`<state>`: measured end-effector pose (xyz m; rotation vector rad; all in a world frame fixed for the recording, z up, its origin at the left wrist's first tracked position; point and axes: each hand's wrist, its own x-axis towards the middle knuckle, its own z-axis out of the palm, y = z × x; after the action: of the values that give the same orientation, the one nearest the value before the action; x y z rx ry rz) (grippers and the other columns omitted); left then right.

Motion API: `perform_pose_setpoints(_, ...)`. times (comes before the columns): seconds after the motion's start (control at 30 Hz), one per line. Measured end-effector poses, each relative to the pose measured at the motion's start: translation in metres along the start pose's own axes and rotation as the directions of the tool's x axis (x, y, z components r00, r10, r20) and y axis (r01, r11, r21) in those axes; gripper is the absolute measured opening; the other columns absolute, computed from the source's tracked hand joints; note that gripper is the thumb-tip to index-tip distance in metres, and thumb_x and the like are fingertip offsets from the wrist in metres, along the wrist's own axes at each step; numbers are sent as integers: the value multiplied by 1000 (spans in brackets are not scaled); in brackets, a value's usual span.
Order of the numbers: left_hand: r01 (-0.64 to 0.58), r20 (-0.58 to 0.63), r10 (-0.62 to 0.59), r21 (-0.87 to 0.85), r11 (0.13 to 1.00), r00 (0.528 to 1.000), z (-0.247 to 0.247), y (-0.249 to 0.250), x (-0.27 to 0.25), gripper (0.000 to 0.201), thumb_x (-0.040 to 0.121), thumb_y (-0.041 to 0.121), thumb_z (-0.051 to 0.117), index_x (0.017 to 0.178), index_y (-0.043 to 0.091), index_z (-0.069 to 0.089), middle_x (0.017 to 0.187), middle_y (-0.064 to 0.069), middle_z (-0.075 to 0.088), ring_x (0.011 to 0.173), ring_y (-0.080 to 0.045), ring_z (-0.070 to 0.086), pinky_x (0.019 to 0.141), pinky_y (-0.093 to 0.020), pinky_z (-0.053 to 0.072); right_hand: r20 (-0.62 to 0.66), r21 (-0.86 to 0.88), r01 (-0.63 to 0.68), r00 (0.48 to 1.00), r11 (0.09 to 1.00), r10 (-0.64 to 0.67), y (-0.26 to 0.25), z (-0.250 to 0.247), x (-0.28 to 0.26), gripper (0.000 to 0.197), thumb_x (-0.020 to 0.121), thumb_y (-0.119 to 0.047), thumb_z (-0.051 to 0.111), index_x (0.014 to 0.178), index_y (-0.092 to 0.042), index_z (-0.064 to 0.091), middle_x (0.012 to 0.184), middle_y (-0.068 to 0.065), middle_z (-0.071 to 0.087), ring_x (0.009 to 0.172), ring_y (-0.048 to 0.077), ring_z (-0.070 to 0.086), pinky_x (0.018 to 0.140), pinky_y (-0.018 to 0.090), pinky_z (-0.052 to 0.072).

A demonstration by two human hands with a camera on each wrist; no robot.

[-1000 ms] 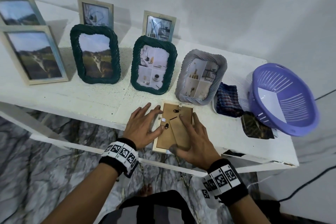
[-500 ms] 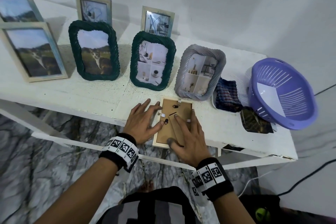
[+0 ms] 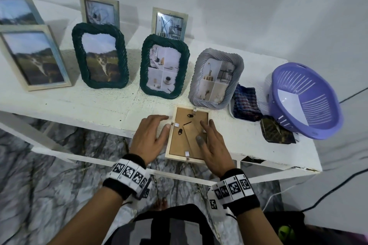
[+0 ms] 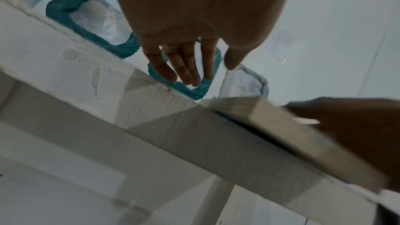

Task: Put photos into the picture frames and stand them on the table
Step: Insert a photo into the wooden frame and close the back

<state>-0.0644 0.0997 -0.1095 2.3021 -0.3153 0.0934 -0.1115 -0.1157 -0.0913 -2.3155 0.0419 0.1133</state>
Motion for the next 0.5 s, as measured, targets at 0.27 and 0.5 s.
perform_pose_setpoints(0.27,476,326,-360,-428,768,874,-8,16,-20,49,91,67,37,101,31,68,102,3,74,97,-17,69,91,-46,53,21,-210,34,999,977,-30,-12,10,12,80,87,-70,14,143,-18,39,152,18,34,145,33,15,118,38,12)
perform_pose_setpoints(0.5,375,319,-227,-548,747,920,-32,59,-7,55,90,64,28,105,31,69,79,6,73,76,-13,68,63,-24,51,65,229,-146,989,962,135,-39,-24,5,70,87,-69,33,139,-25,46,135,-6,52,124,14,47,99,31,38)
